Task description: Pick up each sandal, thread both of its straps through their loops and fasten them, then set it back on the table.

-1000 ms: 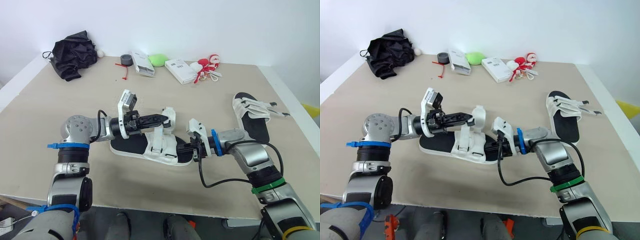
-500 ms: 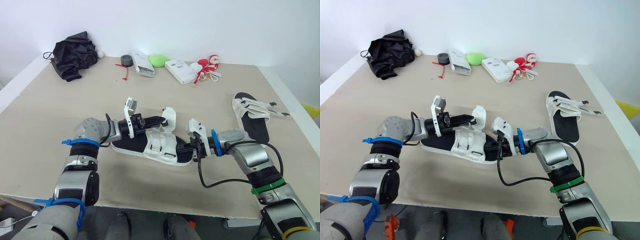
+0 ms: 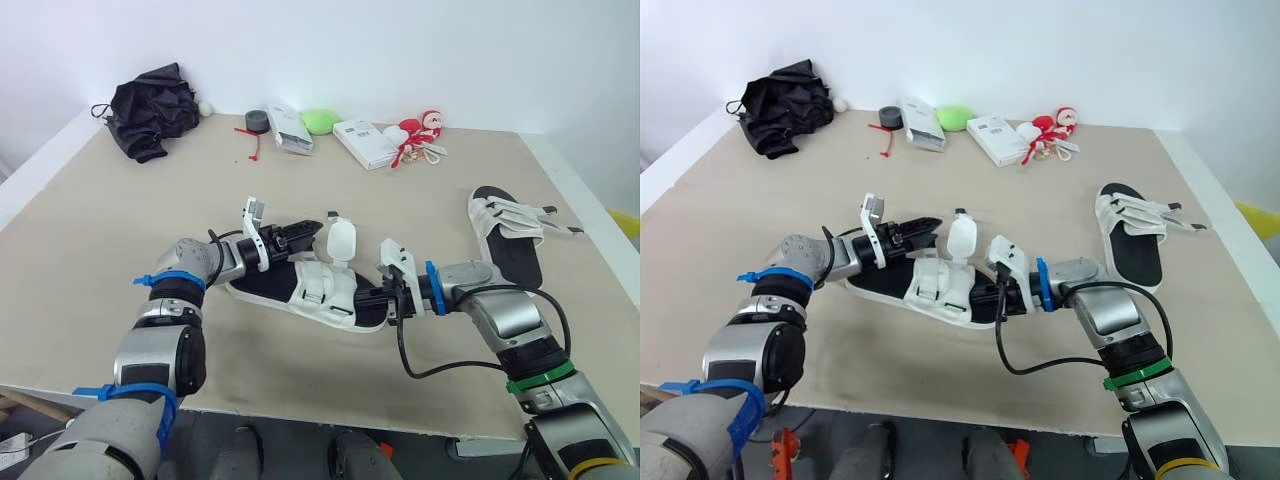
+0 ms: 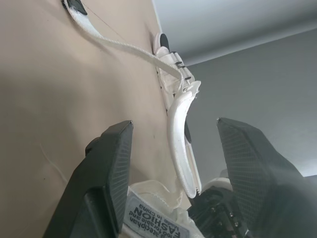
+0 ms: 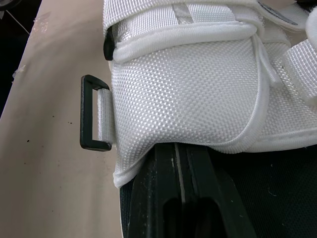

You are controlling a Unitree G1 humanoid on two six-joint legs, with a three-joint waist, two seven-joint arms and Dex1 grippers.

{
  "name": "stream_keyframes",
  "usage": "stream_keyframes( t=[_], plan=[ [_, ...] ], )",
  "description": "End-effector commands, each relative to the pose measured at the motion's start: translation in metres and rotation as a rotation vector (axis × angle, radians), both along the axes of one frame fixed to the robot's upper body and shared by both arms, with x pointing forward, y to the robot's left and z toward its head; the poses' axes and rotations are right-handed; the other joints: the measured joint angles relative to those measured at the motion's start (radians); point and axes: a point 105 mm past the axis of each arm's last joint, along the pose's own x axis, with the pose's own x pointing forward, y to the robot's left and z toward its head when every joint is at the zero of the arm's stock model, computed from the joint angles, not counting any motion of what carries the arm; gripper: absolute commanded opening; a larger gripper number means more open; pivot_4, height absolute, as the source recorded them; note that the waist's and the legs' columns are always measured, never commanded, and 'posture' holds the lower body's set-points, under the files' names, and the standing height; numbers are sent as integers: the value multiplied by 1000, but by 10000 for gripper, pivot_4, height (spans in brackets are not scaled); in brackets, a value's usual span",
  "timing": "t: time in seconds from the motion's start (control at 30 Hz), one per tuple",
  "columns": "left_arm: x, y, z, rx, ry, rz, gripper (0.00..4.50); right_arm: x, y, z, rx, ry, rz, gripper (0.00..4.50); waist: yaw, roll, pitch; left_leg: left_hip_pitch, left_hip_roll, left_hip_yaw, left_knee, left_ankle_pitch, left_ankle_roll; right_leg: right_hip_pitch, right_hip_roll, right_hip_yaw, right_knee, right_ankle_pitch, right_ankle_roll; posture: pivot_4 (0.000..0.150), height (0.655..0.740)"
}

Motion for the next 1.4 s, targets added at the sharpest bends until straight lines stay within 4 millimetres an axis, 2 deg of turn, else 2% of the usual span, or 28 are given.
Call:
stream_keyframes(
  t=[0.03, 0.17, 0.3, 0.47, 0.73, 0.9, 1.23, 1.33, 1.4],
  plan=[
    [10, 6, 1, 23, 24, 77, 28691, -2, -7, -18, -53, 67, -27, 0, 0, 0, 0, 0, -1, 0, 0, 0, 0, 0, 0, 0, 0, 0, 1, 1500, 7322],
    [21, 0, 31, -48, 39, 115, 28691, -1, -6, -18, -51, 66, -25, 0, 0, -1, 1, -1, -2, -1, 0, 2, 0, -1, -1, 0, 0, 2, 2, 1500, 7322],
    [30, -6, 33, 43, 69, 165, 28691, 0, -5, -18, -49, 66, -26, 0, 0, -1, 1, -2, -3, -1, 0, 2, 0, -2, -2, 0, -1, 1, 3, 1500, 7322],
    [30, -20, 50, 41, 66, 136, 28691, 0, -4, -19, -42, 67, -29, 0, -2, -1, 1, -3, -3, -1, -1, 1, 0, -3, -2, 0, -1, 1, 4, 1500, 7322],
    [22, -46, 54, 52, 73, 55, 28691, -1, -6, -20, -35, 66, -51, 0, -2, -2, 1, -3, -4, -1, -1, 1, -1, -3, -2, 0, -1, 1, 4, 1500, 7322],
    [15, -63, 43, 98, 76, 3, 28691, -1, -7, -20, -29, 63, -64, 0, -2, -2, 1, -3, -5, -1, -1, 1, -1, -3, -4, 0, -1, 0, 4, 1500, 7322],
    [19, -76, 42, 74, 52, 33, 28691, -4, -6, -20, -15, 67, -80, 0, -3, -2, 1, -3, -6, -1, -1, 1, -1, -3, -5, 0, -1, 0, 5, 1500, 7322],
    [24, -72, 44, 66, 50, 70, 20792, -4, -6, -20, -15, 67, -83, 0, -3, -2, 1, -3, -7, -1, -1, 1, -1, -3, -5, 0, -1, 0, 5, 1500, 7322],
    [26, -69, 46, 55, 43, 86, 10871, -4, -7, -20, -15, 66, -85, 0, -3, -2, 1, -3, -7, -1, -2, 1, -1, -3, -6, 0, -1, 0, 5, 1500, 7322]
  ],
)
